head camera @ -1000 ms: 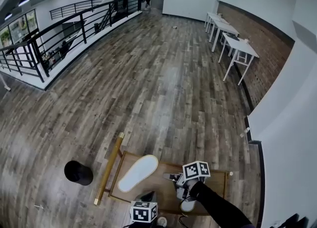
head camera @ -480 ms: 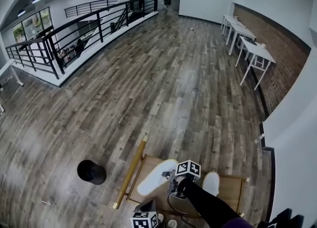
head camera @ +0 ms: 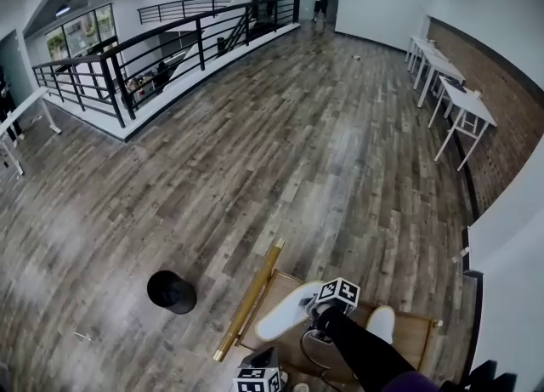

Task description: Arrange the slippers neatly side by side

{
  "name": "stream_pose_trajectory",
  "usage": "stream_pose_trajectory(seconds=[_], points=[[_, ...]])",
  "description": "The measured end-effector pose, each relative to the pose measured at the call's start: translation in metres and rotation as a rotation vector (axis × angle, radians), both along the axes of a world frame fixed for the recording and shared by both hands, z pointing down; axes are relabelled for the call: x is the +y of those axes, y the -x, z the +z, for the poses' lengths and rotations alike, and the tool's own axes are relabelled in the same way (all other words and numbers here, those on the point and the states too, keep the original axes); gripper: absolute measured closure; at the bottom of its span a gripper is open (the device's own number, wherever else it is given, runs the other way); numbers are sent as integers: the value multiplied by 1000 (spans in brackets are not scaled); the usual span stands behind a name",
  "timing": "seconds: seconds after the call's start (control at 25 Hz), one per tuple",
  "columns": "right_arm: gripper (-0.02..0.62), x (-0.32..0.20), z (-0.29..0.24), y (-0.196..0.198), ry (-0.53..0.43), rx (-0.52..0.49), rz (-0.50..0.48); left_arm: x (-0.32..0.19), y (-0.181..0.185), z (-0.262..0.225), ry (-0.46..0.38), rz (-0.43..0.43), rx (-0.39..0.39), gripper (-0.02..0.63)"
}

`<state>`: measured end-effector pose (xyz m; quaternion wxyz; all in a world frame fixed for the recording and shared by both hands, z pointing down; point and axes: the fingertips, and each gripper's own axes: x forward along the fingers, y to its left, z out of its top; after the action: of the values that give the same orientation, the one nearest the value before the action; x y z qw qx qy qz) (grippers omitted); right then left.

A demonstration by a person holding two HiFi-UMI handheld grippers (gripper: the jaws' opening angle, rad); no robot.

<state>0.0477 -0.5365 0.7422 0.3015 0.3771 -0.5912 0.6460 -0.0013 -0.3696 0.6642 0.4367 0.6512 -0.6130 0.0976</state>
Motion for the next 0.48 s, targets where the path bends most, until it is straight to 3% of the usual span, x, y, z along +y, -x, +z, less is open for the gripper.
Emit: stream_pose_trajectory(seconds=[0.32, 0.36, 0.4, 0.48], points=[[488, 6, 11, -6, 3, 24, -19, 4, -2, 7, 11, 4, 7, 606], [507, 6, 10, -7, 1, 28, -31, 3, -4, 7, 11, 9, 6, 606], [583, 7, 10, -8, 1, 29, -42, 2, -5, 7, 11, 14, 5, 606], [586, 10, 10, -11, 3, 22, -59, 0, -7, 6, 13, 20, 7, 606]])
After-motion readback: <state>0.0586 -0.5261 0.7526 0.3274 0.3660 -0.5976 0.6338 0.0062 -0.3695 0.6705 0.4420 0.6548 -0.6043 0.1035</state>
